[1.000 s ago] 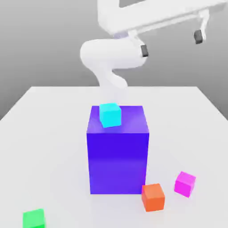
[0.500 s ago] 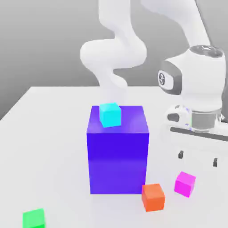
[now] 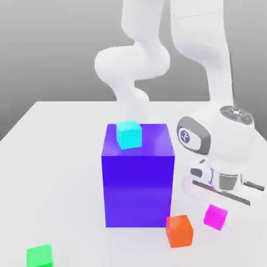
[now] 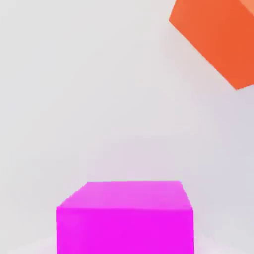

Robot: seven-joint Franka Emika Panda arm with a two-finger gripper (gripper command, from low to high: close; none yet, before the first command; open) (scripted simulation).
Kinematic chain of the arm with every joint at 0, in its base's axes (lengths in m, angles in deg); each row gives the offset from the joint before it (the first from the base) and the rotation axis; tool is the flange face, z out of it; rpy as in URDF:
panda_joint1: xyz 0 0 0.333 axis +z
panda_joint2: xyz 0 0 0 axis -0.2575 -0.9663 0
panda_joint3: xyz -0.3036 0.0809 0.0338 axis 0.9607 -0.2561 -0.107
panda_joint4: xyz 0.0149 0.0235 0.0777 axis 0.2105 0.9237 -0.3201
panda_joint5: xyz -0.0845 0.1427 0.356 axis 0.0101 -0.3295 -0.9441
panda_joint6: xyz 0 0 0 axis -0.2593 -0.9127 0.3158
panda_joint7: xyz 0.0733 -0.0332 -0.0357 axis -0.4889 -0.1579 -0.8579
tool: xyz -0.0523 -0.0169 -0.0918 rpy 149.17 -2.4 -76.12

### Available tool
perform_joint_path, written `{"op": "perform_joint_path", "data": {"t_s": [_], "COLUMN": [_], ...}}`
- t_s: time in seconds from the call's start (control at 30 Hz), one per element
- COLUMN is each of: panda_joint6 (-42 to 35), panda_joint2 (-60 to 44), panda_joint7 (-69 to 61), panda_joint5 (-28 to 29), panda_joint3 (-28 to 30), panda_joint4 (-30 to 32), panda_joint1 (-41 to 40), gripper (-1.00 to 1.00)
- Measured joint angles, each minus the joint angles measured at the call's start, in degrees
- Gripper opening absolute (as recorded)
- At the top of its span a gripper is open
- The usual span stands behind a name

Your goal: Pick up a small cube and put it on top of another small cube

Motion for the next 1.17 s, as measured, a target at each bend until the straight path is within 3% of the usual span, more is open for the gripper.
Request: {"op": "perform_joint_path", "data": {"t_s": [0.13,0.23,0.47,0.87,1.03,1.07,1.17], "panda_joint6": [-6.43,-13.2,-25.34,-24.66,-16.88,-15.86,-15.86], "panda_joint2": [7.54,7.69,4.24,1.44,-5.81,-6.94,-6.94], "panda_joint7": [-3.36,-2.37,10.07,22.05,20.35,19.92,19.92], "panda_joint5": [-4.36,-0.82,-0.63,-14.74,-21.56,-22.23,-22.23], "panda_joint3": [-2.71,-3.3,7.13,22.45,21.71,21.29,21.29], "panda_joint4": [1.32,-2.75,-15.43,-21.26,-21.56,-21.63,-21.63], "panda_joint1": [-1.41,0.94,-5.83,-23.13,-27.88,-28.28,-28.28], "gripper": [-1.0,-1.0,-1.0,-1.0,-1.0,1.0,1.0]}}
